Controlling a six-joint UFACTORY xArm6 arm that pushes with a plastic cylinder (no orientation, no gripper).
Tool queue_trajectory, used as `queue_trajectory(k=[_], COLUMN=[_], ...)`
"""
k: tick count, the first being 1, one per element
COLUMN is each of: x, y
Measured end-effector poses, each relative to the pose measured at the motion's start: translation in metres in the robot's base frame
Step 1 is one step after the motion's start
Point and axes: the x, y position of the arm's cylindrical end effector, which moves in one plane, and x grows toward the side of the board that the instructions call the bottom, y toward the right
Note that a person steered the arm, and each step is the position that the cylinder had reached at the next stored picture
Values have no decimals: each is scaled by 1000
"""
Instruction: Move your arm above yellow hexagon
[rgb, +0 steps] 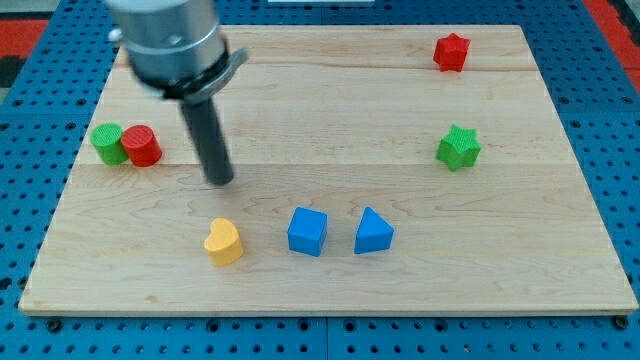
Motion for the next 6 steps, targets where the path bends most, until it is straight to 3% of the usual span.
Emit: queue_trajectory(k=[2,3,4,5,6], x=[-170,-228,-246,-231,-192], y=[-5,-33,-58,-95,-75])
